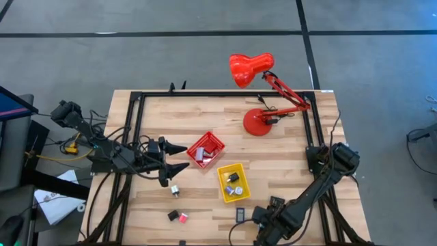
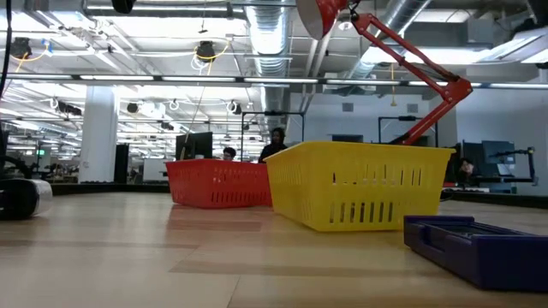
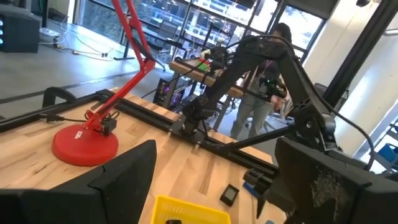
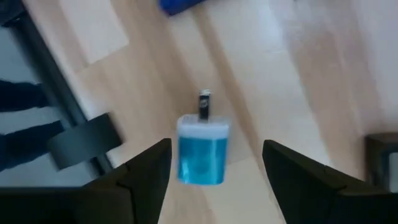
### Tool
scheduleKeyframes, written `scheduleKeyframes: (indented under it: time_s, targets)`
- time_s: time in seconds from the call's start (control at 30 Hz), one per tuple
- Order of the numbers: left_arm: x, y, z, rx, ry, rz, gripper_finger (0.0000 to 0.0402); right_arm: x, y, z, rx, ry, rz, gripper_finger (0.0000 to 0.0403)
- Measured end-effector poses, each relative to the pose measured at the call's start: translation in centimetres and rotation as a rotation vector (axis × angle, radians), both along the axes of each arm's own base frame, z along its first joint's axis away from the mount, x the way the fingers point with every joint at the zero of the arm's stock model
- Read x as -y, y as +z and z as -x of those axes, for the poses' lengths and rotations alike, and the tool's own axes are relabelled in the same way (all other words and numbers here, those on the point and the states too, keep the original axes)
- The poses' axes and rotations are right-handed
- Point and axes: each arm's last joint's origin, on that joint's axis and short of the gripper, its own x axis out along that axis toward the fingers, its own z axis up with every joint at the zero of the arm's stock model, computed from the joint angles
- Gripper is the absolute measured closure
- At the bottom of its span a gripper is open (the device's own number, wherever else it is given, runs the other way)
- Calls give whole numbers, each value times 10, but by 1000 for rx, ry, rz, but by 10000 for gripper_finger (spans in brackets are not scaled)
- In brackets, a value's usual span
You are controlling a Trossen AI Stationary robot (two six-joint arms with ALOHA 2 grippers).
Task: Pick & Place Office items
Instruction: Put the blue charger adapter into the yellow basket
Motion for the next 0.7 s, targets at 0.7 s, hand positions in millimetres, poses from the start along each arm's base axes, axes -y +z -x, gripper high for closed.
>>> scheduleKeyframes:
  time_s: [0.7]
  targets:
    - [0,-1,0,-7,-13,-5,78,-3,-20,-4,-6,-53,0,159]
